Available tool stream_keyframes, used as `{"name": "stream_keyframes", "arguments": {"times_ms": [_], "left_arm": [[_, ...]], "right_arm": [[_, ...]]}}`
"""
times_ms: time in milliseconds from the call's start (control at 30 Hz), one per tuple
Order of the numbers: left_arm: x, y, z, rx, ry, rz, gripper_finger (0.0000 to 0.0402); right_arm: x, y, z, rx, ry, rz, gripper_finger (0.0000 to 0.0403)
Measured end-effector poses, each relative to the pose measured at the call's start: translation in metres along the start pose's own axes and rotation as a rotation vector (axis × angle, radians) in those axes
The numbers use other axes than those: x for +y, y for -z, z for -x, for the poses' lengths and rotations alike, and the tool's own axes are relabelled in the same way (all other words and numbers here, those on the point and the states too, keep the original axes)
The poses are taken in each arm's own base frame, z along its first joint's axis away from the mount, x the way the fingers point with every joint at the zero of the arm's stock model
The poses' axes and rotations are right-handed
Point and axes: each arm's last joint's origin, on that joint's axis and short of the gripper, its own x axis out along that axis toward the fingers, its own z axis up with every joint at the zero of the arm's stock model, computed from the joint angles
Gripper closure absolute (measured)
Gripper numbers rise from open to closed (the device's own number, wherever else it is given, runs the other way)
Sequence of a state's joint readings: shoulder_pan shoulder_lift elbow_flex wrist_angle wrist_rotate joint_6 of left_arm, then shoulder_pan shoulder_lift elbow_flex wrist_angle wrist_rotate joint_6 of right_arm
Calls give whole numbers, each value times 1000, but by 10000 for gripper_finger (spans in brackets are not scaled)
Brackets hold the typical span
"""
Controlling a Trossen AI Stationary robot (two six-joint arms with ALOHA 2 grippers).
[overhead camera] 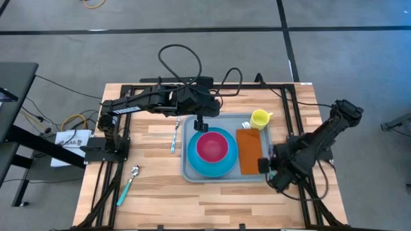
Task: Set up tray
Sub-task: Put the purple fork on the brown napkin
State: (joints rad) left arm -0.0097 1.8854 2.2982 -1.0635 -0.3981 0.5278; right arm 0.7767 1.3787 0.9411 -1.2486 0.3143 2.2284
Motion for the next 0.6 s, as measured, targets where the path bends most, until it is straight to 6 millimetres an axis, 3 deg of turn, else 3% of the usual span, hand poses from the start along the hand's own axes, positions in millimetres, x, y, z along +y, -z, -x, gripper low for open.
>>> {"name": "stream_keyframes", "arguments": {"times_ms": [133,267,600], "left_arm": [[0,0,0,0,0,18,402],[0,0,0,0,1,22,401],[0,0,0,1,3,22,401]], "right_arm": [[11,-18,-12,-81,-22,-71,400],[20,-42,-25,-136,21,8,400],[56,-97,-47,-15,-80,-6,402]]}}
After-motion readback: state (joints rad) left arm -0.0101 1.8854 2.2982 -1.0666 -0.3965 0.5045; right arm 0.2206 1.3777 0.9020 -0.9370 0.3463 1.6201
